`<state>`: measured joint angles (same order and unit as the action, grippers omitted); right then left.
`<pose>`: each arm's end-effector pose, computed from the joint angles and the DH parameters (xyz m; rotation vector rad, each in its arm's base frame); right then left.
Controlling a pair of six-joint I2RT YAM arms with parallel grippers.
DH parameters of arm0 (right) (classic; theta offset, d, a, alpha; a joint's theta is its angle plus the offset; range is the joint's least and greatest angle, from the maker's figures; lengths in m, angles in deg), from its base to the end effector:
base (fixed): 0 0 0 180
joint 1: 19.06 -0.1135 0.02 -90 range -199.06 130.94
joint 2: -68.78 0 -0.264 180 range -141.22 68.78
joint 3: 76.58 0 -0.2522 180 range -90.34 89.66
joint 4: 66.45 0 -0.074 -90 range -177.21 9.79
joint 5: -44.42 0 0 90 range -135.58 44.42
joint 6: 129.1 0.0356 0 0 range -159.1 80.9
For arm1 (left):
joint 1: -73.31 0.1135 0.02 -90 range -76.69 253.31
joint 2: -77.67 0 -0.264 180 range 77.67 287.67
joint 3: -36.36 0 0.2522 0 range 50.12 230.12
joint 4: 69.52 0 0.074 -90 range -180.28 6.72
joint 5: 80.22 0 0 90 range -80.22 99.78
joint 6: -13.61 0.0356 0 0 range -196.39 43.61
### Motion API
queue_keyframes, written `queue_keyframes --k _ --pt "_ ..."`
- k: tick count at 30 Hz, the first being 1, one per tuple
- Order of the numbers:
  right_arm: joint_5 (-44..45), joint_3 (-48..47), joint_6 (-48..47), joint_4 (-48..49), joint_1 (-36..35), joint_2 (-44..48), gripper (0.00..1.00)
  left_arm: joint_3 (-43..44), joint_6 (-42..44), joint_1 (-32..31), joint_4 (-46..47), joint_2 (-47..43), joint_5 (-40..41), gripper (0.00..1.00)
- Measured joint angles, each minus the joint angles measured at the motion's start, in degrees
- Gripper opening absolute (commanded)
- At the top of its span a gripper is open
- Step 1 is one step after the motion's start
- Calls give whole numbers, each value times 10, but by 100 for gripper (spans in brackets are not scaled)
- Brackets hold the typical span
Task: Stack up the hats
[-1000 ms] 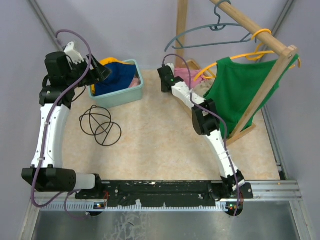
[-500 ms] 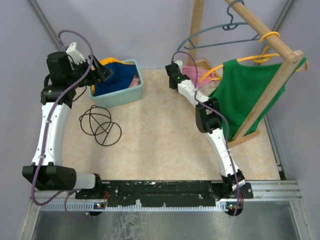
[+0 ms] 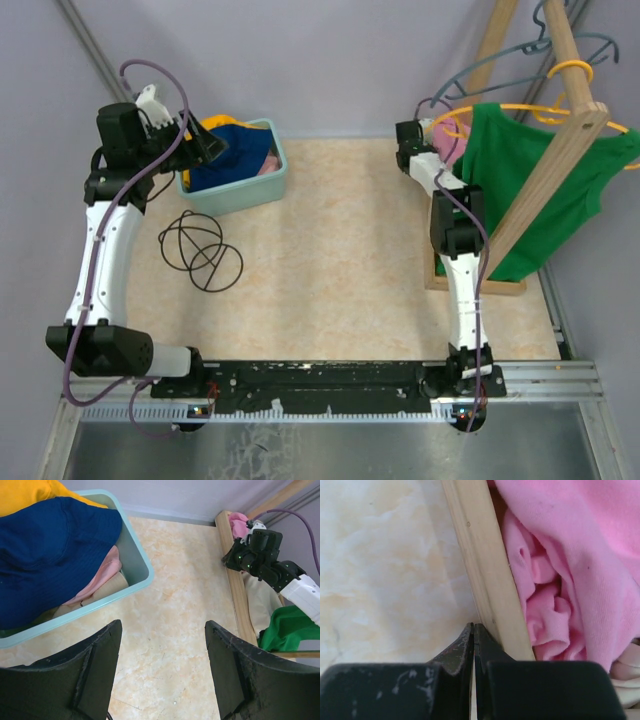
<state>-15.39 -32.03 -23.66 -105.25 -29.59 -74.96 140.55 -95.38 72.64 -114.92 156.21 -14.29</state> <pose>0.5477 0.0836 0.1565 0.3383 2.2623 -0.3970 0.2949 -0.0180 0.4454 -0.0213 1.9347 -0.6317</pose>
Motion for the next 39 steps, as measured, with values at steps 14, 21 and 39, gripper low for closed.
queue_keyframes --k 14,21,39 --pt "-74 165 -70 -7 -43 113 0 0 -1 0 8 12 -1 73" --pt "-129 421 -19 -43 -73 297 0 -7 -4 -2 10 8 -6 74" --pt "-105 686 47 -89 5 539 0 -36 -7 -6 21 -15 -26 74"
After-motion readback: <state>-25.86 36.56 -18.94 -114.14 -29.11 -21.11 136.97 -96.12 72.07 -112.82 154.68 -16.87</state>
